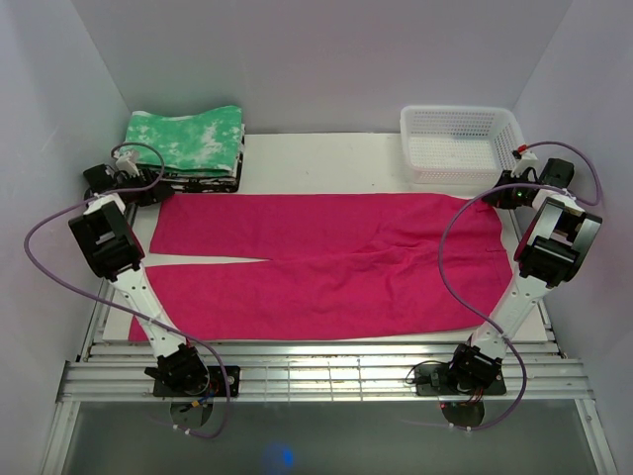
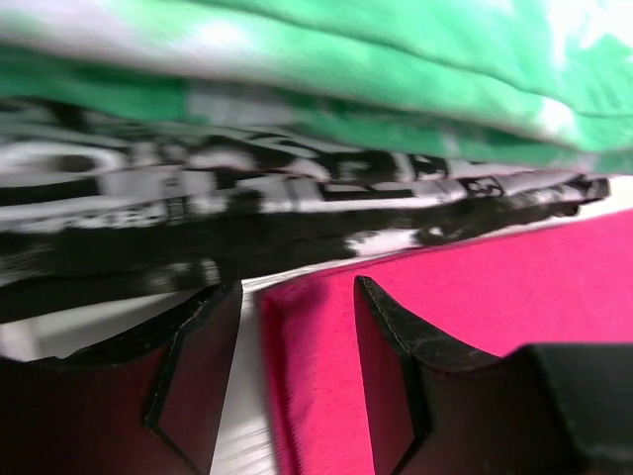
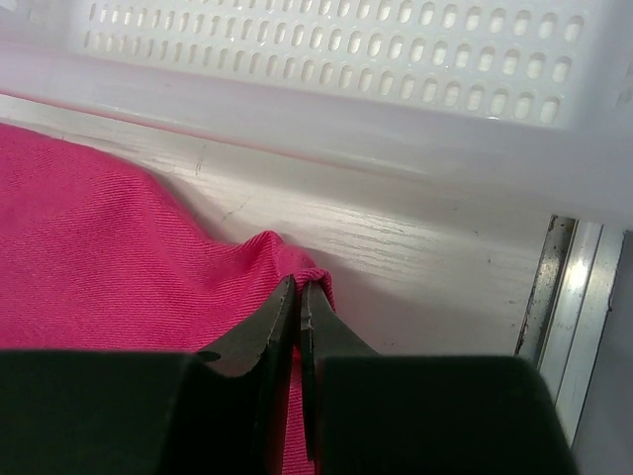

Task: Fold and stack the trousers
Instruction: Fold the trousers

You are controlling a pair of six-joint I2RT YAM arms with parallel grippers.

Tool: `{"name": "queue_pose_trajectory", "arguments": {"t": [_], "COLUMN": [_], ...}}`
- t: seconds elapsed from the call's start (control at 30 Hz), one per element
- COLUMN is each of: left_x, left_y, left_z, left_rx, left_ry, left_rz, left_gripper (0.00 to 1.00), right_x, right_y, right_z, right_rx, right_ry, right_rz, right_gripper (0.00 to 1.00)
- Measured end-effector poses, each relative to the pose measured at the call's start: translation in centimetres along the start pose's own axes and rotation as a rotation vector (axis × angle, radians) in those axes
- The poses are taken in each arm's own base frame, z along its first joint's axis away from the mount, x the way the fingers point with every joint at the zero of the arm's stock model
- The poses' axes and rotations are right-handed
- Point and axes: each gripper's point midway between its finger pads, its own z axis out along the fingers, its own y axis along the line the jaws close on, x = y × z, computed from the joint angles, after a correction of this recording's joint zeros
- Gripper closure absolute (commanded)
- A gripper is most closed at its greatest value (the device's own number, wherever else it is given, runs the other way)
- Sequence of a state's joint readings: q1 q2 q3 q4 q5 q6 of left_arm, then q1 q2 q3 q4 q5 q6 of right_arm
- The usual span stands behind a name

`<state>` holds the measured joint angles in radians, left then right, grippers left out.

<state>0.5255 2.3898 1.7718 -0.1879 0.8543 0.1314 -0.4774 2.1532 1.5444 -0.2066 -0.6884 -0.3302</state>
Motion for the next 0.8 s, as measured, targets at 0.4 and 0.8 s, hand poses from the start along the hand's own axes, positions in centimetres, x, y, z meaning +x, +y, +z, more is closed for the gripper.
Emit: {"name": "queue_pose_trajectory", "arguments": {"t": [0.4,0.8], "left_x": [1.6,-0.1], "left_y": [-2.1,-1.4], "left_z": [0.5,-1.2], "left_rx": [0.075,0.053], "left_ry": [0.05,0.035], "left_rz": [-0.039,-0.03], "left_gripper": [0.9,1.0], "right_x": [-0.6,-3.5], "right_y": [1.1,2.1], "right_z": [-0.4,-1.9], "right_rx": [-0.059,-0.103], "right_ry": [0.005,-0.007], "right_rz": [-0.023,-0.106], "right_gripper": [0.92,0.92]}}
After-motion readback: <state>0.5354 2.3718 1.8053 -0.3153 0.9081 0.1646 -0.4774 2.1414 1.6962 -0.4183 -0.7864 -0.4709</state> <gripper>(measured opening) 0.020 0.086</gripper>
